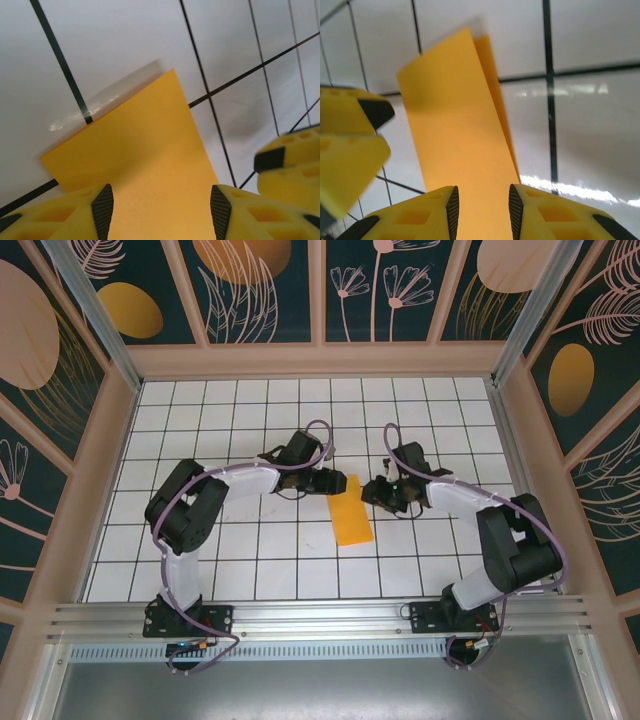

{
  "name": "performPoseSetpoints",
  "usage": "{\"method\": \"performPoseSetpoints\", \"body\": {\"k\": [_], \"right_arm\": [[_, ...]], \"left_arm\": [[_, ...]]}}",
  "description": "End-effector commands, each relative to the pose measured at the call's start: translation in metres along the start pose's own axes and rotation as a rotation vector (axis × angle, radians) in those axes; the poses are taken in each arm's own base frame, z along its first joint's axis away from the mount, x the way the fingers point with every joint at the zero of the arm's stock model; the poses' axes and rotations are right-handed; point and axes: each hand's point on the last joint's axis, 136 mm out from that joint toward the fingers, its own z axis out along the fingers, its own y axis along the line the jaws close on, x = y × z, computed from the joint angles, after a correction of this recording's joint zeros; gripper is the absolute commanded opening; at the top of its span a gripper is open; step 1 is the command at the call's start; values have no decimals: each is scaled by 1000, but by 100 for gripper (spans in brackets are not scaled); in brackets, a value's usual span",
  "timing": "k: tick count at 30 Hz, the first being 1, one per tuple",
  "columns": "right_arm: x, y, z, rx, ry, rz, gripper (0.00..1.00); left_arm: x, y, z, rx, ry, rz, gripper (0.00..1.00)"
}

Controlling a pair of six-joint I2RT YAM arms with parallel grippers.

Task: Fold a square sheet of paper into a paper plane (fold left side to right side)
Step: First fold the square sheet of paper in half at the center of the table, then fold the triangle a second time at the center of the table.

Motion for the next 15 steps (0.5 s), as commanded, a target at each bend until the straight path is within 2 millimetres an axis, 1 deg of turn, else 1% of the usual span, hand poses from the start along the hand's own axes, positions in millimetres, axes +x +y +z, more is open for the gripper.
{"method": "performPoseSetpoints", "body": {"k": [1, 6, 7, 10, 15], "right_arm": [[17, -2, -6, -18, 40, 6, 36], [32, -10, -6, -19, 77, 35, 38], [36, -12, -6, -24, 90, 43, 41], [46, -14, -6, -43, 117, 62, 42], [57, -15, -6, -75, 145, 96, 43]], "left_arm": [[-6, 9, 6, -35, 2, -8, 56], [-6, 15, 17, -48, 17, -7, 56], [-6, 15, 18, -44, 19, -5, 56], [-7, 15, 22, -37, 23, -2, 55], [-7, 14, 24, -29, 27, -1, 55]]}}
